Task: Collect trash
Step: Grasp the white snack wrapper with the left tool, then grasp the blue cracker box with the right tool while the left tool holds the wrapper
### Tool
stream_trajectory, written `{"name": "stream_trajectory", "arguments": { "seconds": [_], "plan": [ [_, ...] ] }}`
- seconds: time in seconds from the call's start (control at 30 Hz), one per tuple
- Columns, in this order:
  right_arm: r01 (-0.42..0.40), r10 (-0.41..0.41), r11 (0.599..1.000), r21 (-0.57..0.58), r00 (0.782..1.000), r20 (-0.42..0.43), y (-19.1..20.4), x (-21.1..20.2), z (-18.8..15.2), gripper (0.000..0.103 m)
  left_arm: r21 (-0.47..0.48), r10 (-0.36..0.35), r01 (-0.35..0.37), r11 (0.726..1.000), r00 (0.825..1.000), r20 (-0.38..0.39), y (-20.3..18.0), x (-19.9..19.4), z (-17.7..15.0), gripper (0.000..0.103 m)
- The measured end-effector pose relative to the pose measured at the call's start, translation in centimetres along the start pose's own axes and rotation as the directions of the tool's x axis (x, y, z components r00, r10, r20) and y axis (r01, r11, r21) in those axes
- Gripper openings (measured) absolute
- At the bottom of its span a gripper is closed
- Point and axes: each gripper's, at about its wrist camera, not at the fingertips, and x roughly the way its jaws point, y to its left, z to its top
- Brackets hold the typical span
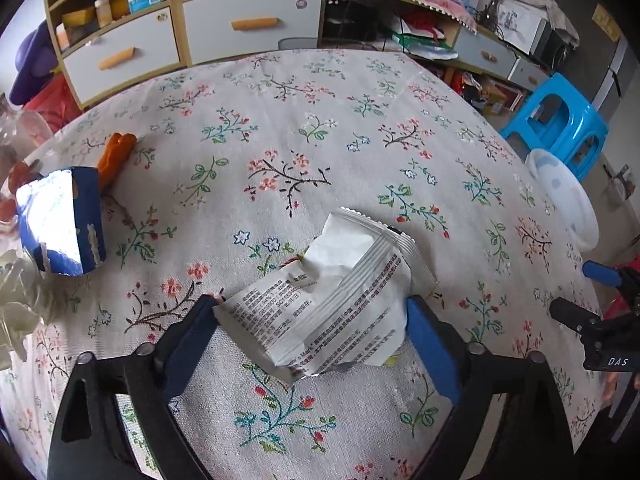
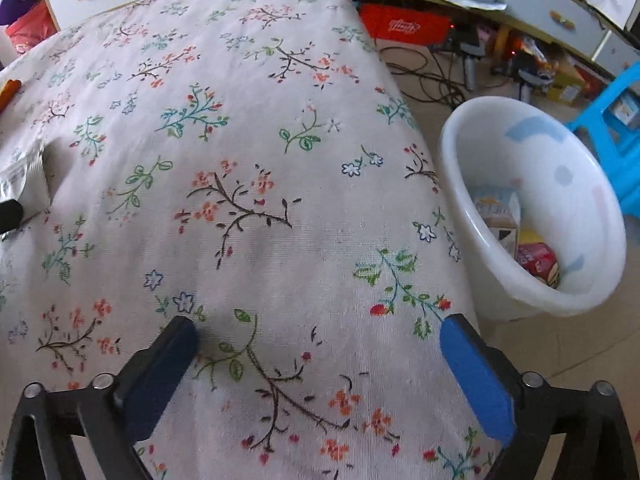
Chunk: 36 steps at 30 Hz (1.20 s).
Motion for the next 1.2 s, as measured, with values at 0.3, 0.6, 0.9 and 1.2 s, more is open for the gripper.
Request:
{"name": "stream_trajectory", "arguments": {
  "seconds": [0.3, 0.6, 0.9, 1.2],
  "plan": [
    [-0.029, 0.029, 0.999, 0.013, 0.999, 0.039, -0.4, 0.3, -0.3, 0.103, 0.003, 0.009, -0.009, 1.000, 1.000, 0.020, -0.5, -0.6, 0.1, 0.040],
    [-0.025, 0.025, 1.000, 0.003, 0.997, 0.080, -0.3, -0.1, -1.0, 0.103, -0.038, -0.001, 0.003, 0.999, 0.999, 0.053, 0.7, -3.1, -0.7, 0.040],
    [-0.083, 0.082, 0.996, 0.027, 0.996, 0.021, 1.4, -0.7, 0.5, 0.103, -0.137, 0.050, -0.039, 0.990, 0.996, 0.076, 5.4, -6.9, -3.0, 0.040],
    [-0.140, 0.147, 0.986, -0.089, 0.985, 0.086, 8.5, -2.2, 2.0, 0.103, -0.229, 0.178, -0.149, 0.962, 0.978, 0.112, 12.0, -10.7, -6.6, 0.040]
  ]
}}
